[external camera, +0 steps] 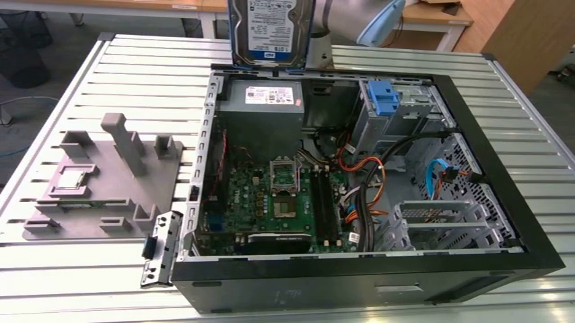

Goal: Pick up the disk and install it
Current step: 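Pick up the disk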

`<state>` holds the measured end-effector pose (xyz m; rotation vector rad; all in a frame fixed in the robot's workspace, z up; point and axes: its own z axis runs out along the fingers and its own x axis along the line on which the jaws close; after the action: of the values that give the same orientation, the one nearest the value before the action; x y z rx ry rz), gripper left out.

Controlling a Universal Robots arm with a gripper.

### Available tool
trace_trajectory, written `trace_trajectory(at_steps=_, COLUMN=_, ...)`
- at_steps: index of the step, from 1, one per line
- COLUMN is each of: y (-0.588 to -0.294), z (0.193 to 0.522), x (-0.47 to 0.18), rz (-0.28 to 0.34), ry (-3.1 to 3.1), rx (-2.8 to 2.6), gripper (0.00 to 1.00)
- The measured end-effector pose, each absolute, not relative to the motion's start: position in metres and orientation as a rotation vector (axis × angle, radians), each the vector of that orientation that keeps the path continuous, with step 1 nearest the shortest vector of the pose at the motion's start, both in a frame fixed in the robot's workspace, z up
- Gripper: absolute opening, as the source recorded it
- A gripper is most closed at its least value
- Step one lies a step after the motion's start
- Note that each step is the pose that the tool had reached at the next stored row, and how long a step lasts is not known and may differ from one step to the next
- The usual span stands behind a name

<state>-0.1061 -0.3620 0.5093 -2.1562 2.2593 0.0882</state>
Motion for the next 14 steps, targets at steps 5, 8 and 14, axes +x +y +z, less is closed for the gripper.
trace_trajectory(at_steps=5, y=-0.362, z=0.509, x=-0.101, rz=0.088, ry=2.259, rx=-2.156, gripper=0.35)
trace_trajectory(at_steps=8, y=-0.362, z=0.509, x=-0.097, rz=0.088, ry=2.259, rx=-2.156, gripper=0.35)
trace_trajectory(at_steps=14, y=-0.362, z=0.509, x=-0.09, rz=0.088, ry=2.259, rx=-2.156, gripper=0.35)
